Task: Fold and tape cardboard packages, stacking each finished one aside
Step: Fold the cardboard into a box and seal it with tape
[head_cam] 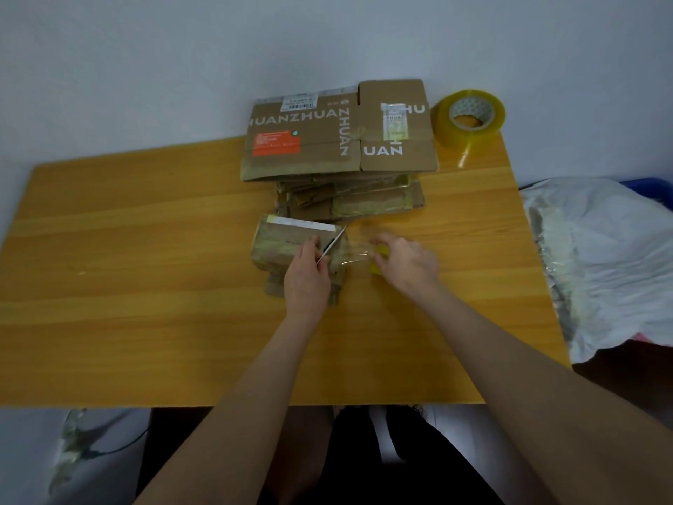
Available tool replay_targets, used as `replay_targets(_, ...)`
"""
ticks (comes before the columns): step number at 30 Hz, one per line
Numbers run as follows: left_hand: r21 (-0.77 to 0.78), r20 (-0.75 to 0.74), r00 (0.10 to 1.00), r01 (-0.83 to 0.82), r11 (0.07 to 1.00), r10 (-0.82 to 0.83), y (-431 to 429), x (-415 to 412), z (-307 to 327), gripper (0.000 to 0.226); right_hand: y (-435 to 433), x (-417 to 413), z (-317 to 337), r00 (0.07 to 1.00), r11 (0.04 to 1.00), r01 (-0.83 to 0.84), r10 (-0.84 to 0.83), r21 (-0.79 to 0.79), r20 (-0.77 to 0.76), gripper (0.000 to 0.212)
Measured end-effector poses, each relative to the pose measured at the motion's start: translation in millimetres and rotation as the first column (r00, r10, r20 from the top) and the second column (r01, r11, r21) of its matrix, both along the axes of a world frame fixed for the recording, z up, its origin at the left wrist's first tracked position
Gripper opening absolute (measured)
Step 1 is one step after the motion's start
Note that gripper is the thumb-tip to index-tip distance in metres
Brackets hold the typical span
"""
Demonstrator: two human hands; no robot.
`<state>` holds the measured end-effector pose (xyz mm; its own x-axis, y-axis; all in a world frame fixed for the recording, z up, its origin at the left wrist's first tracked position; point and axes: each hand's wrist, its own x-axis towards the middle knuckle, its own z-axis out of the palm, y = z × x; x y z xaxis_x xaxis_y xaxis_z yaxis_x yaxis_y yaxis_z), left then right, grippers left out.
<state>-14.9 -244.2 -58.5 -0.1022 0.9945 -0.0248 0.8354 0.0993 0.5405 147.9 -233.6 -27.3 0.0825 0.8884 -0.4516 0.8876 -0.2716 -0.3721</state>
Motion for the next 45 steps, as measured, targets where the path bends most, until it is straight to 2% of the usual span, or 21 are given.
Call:
replay_targets(3, 0.036, 0.021, 0.999, 0.036, 0.999, -0.037, -2.6, 0.0, 3.1, 0.023, -0.2, -0.1, 0.3, 0.997, 0.998, 0.058, -0.057, 0.012, -0.057, 0.023)
replay_targets(7, 0.110, 0.035, 0.998, 0.053, 0.993, -0.057, -8.7, 0.0, 14.4, 0.006, 1.1, -2.6, 0.1, 0.987, 0.992, 0.126, -0.125, 0.005, -0.099, 0.022)
replay_targets(13, 0.182, -0.140, 0.978, 0.177, 0.967, -0.152, -31.2, 5.2, 30.5, 0.011, 1.1, -5.3, 0.6, 0.973, 0.980, 0.200, -0.197, 0.013, -0.118, 0.024)
replay_targets(15, 0.111, -0.165, 0.972, 0.190, 0.976, -0.170, -35.4, 11.0, 40.3, 0.010, -0.1, -6.2, 1.3, 0.972, 0.977, 0.210, -0.205, 0.029, -0.117, 0.024)
replay_targets(18, -0.111, -0.275, 0.940, 0.178, 0.978, -0.202, -36.9, 20.6, 52.3, 0.015, -1.7, -6.3, 0.8, 0.970, 0.974, 0.222, -0.217, 0.040, -0.107, 0.024)
replay_targets(24, -0.224, -0.302, 0.936, 0.116, 0.968, -0.182, -33.6, 28.6, 63.8, 0.014, -3.1, -6.9, 0.9, 0.969, 0.972, 0.233, -0.228, 0.039, -0.099, 0.023)
replay_targets(27, -0.239, -0.333, 0.927, 0.092, 0.967, -0.171, -31.6, 27.8, 64.2, 0.011, -2.7, -6.9, 0.4, 0.970, 0.973, 0.228, -0.223, 0.041, -0.096, 0.023)
replay_targets(33, -0.238, -0.414, 0.871, 0.179, 0.955, -0.266, -32.6, 24.2, 64.7, 0.024, -1.5, -6.7, 1.2, 0.973, 0.975, 0.220, -0.216, 0.042, -0.086, 0.023)
replay_targets(45, -0.242, -0.474, 0.819, 0.232, 0.942, -0.324, -27.0, 26.3, 63.4, 0.020, 4.6, -9.1, 2.2, 0.987, 0.983, 0.163, -0.161, 0.079, -0.027, 0.023)
